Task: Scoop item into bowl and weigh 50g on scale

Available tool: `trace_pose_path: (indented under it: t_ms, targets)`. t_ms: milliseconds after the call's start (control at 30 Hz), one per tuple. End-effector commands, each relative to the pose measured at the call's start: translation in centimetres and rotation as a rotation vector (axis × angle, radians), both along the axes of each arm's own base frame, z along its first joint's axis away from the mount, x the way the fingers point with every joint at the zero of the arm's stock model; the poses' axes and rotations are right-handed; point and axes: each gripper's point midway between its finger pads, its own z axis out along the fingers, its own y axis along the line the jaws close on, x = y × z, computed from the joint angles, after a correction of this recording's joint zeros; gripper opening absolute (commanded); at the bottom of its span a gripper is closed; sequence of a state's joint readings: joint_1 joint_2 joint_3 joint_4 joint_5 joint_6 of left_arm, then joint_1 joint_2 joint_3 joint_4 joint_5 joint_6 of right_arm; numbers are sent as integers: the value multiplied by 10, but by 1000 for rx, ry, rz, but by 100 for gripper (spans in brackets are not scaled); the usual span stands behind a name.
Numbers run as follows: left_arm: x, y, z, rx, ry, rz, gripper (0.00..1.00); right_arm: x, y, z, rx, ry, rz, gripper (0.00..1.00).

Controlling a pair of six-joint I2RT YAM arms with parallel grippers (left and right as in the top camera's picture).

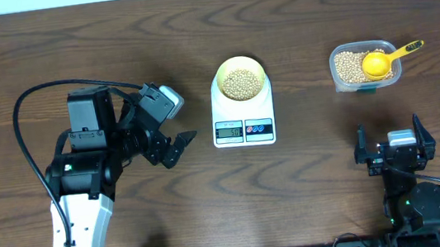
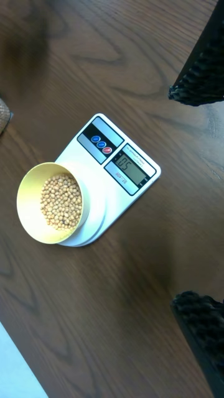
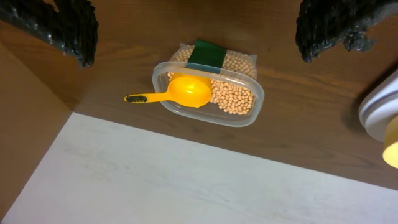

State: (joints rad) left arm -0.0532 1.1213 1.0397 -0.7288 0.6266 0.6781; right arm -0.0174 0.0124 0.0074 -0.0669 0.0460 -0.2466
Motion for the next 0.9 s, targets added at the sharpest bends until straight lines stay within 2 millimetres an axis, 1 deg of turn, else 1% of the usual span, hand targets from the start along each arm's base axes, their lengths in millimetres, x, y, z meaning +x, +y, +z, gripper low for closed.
trace_pose_path:
  t_ms: [0,133,200,367,433,500,533,567,667,733,867]
  targets:
    - [0,-1,-1,-7,2,-8,98,-1,-3,0,-2,-2,-17,99]
    - [-1,-1,1,-10,-2,-6,97,0,-3,0,-2,-3,-17,99]
    - [3,-1,8,-11,-42,-6,98,0,-3,0,-2,-3,-17,99]
    - [1,1,25,-14,-114,13,97,0,-3,0,-2,-3,-17,99]
    - [8,13,36,-25,-135,143,98,-1,-3,0,-2,-2,-17,99]
    - [16,30,49,-84,-151,334,97,0,-3,0,-2,-3,-17,99]
    - [18,36,52,-110,-159,402,98,0,-3,0,-2,-3,-17,99]
    - [20,47,55,-157,-183,513,97,0,-3,0,-2,-3,-17,99]
    - [21,71,52,-252,-244,715,98,-1,-3,0,-2,-2,-17,99]
    - [18,75,45,-284,-289,741,98,0,-3,0,-2,-3,-17,99]
    - [8,77,28,-323,-386,736,98,-1,-3,0,-2,-3,-17,99]
